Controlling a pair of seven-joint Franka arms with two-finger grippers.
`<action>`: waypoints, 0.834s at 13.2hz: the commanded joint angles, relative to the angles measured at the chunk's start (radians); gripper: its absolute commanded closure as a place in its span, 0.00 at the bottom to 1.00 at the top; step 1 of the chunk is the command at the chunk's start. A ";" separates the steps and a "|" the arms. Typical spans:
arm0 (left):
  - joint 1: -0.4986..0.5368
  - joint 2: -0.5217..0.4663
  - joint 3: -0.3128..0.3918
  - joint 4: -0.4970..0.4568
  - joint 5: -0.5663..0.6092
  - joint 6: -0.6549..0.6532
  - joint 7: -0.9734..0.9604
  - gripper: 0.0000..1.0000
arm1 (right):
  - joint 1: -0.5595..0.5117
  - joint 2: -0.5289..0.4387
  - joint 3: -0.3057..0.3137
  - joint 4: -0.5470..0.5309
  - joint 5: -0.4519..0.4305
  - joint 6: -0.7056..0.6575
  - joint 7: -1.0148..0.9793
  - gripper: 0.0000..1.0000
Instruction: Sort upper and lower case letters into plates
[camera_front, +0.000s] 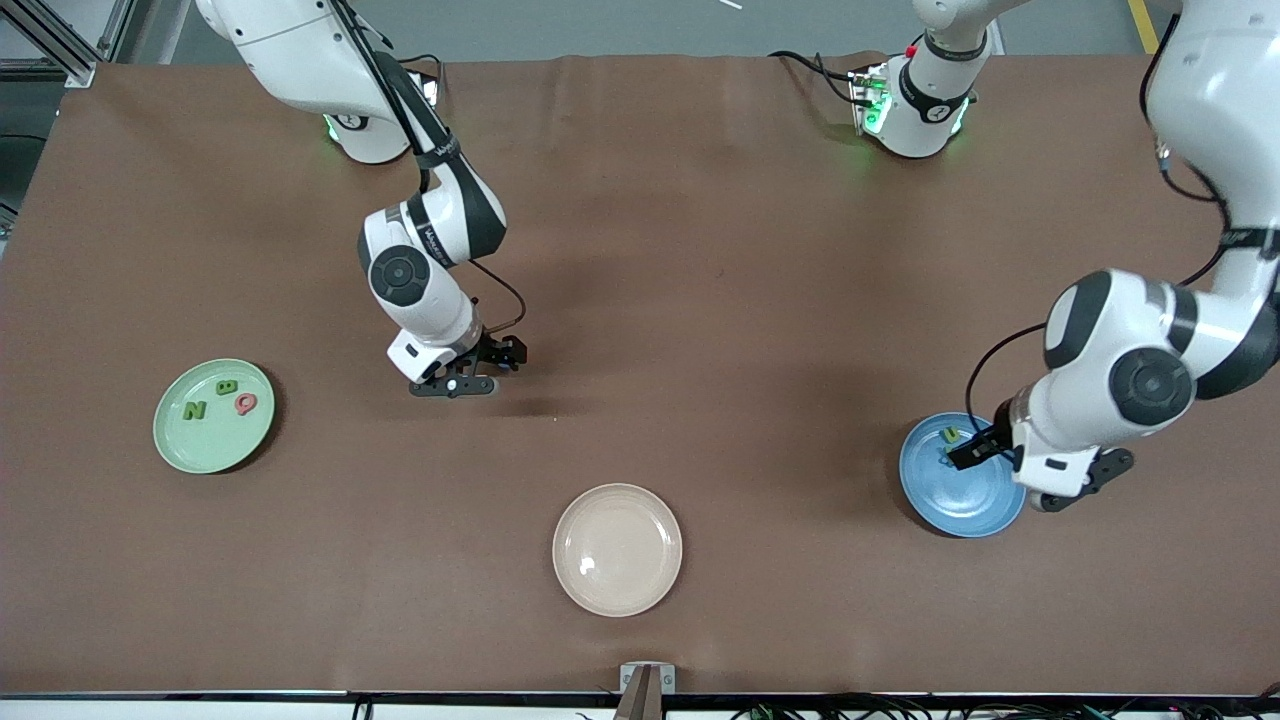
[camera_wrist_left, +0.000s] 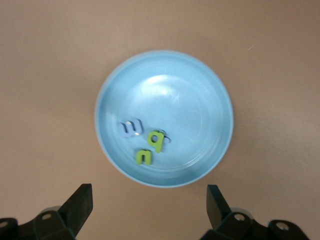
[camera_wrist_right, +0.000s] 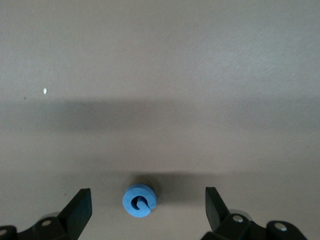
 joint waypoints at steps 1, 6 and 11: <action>0.005 -0.142 0.001 0.019 -0.002 -0.117 0.163 0.00 | 0.025 0.007 -0.010 -0.020 0.009 0.030 0.019 0.00; 0.008 -0.281 -0.012 0.113 -0.109 -0.293 0.398 0.00 | 0.037 0.026 -0.009 -0.049 0.009 0.080 0.033 0.03; -0.177 -0.455 0.290 0.101 -0.319 -0.376 0.654 0.00 | 0.048 0.052 -0.009 -0.047 0.011 0.105 0.034 0.22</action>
